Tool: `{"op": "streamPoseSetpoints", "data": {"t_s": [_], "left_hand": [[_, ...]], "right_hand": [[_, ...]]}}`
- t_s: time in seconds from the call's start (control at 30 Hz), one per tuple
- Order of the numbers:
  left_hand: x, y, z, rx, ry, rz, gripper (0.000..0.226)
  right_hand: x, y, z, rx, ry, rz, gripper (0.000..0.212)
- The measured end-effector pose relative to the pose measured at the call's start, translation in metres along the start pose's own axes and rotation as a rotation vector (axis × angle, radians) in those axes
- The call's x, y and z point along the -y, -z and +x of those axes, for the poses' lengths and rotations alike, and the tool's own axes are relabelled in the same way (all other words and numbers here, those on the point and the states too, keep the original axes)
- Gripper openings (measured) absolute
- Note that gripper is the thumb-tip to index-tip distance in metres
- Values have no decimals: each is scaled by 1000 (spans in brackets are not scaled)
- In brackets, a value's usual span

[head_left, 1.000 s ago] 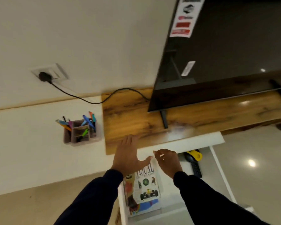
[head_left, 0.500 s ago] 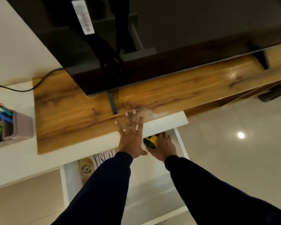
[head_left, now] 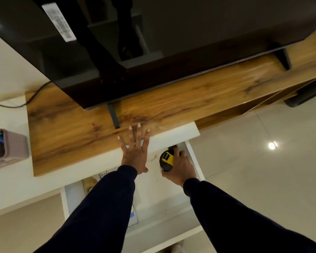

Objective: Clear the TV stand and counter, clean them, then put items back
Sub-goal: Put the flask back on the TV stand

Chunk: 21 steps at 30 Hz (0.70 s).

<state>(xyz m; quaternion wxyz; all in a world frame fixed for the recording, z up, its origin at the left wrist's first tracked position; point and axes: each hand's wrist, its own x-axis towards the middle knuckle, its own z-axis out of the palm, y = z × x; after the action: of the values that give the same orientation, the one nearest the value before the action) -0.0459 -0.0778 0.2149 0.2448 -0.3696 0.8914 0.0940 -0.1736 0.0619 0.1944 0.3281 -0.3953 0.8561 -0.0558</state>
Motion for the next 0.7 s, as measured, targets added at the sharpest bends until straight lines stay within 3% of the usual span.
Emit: {"op": "streamPoseSetpoints", "data": {"t_s": [0.2,0.4,0.53,0.7], "left_hand": [[-22,52,-13,63,-72,7,137],[-101,141,5,74,-231,108,131],[-166,196,46,68,-279,105,129],[-249,245,117,58,-258,91,122]], "right_hand": [[-18,84,-41,14,17,33,90],[-46,221,-53,-86,59,53,89],[-91,319,-35,-191,72,29,105],[-170,436,6,-336,83,31,99]]}}
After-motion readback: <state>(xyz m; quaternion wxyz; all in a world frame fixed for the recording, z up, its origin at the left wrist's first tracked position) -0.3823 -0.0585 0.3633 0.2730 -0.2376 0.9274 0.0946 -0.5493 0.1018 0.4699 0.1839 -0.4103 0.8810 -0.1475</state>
